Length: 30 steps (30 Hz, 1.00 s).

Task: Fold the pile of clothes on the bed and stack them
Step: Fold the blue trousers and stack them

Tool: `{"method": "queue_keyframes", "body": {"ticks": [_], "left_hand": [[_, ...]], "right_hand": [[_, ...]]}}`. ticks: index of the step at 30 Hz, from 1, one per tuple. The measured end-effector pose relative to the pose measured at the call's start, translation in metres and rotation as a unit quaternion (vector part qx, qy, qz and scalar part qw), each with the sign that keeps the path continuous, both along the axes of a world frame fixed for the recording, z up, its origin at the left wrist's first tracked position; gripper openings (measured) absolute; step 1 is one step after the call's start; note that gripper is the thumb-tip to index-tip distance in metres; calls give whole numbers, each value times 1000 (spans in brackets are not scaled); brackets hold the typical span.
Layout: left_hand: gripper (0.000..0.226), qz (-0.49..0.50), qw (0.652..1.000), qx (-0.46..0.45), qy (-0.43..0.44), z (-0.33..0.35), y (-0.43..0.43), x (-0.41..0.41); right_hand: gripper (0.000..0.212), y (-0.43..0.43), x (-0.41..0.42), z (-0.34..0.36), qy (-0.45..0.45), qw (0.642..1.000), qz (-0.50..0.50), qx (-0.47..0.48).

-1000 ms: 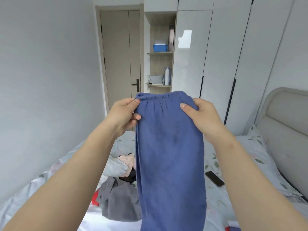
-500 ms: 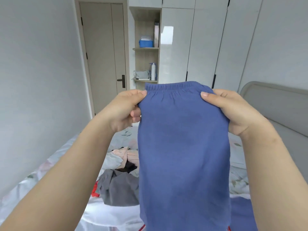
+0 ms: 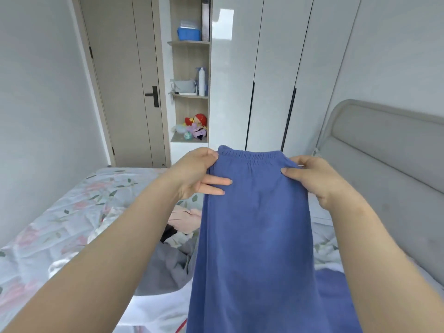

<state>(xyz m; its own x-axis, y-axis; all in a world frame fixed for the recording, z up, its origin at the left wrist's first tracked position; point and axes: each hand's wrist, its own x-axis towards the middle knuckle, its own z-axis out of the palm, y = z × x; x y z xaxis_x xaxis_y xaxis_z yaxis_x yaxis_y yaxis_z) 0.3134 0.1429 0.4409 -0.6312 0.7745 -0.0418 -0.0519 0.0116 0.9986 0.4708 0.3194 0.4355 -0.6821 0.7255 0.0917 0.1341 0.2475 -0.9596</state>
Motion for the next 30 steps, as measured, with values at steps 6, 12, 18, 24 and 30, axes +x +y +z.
{"method": "queue_keyframes", "body": {"ticks": [6, 12, 18, 24, 30], "left_hand": [[21, 33, 997, -73, 13, -76, 80, -52], [22, 76, 987, -140, -5, -163, 141, -94], [17, 98, 971, -214, -50, -253, 150, -95], [13, 70, 947, -268, -163, -329, 115, -61], [17, 27, 911, -331, -245, -398, 60, -16]], "right_hand": [[18, 77, -59, -69, -87, 984, -65, 141], [25, 134, -107, -158, -139, 981, -50, 127], [7, 148, -109, -253, -207, 976, -8, 73], [20, 110, -74, -335, -243, 963, -10, -119], [27, 52, -13, -414, -295, 929, -60, -217]]}}
